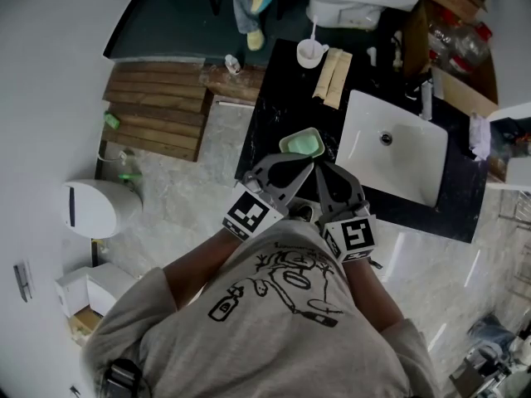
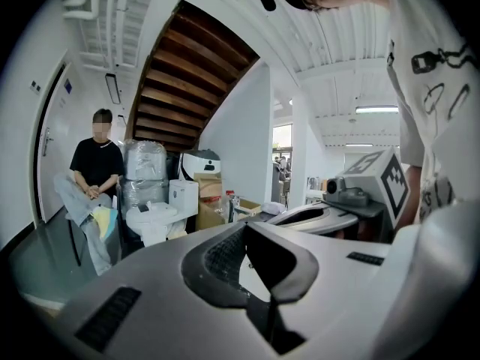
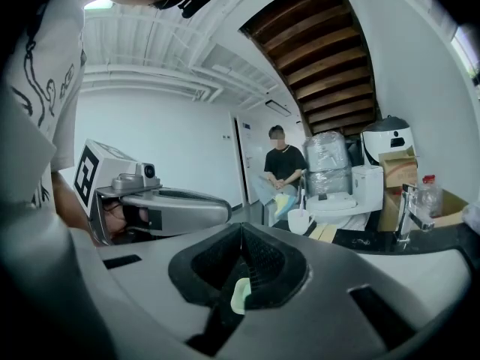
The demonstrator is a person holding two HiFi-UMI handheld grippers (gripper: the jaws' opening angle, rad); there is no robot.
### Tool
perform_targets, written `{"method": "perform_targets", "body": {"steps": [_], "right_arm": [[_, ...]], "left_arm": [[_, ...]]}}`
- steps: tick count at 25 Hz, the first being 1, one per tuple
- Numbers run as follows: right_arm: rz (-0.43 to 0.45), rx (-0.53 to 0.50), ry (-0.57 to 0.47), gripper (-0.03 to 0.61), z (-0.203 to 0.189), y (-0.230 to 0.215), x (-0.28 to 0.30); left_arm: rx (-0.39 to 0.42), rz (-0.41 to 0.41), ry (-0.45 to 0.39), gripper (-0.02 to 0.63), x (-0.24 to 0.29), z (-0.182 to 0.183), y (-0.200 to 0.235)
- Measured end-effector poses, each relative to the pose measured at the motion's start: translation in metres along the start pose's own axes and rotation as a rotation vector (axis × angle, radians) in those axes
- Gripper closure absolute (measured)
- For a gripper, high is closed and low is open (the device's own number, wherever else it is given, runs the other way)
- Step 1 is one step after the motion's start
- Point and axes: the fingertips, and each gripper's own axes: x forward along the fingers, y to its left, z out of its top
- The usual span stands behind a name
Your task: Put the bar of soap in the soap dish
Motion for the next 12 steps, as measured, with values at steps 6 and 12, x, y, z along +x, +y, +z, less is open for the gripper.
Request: {"method": "perform_targets", "body": {"steps": [6, 12], "right_arm": [[0.014, -0.014, -0.035, 0.557, 0.021, 0.007, -0.007], [0.018, -0.037, -0.076, 0.557, 0.045, 0.013, -0.016]], "left_arm": [[0.002, 0.034, -0.112, 0.611, -0.01, 0.025, -0.001], [-0.029, 0.087, -0.179, 0.611, -0.022, 0.045, 0.002]]}}
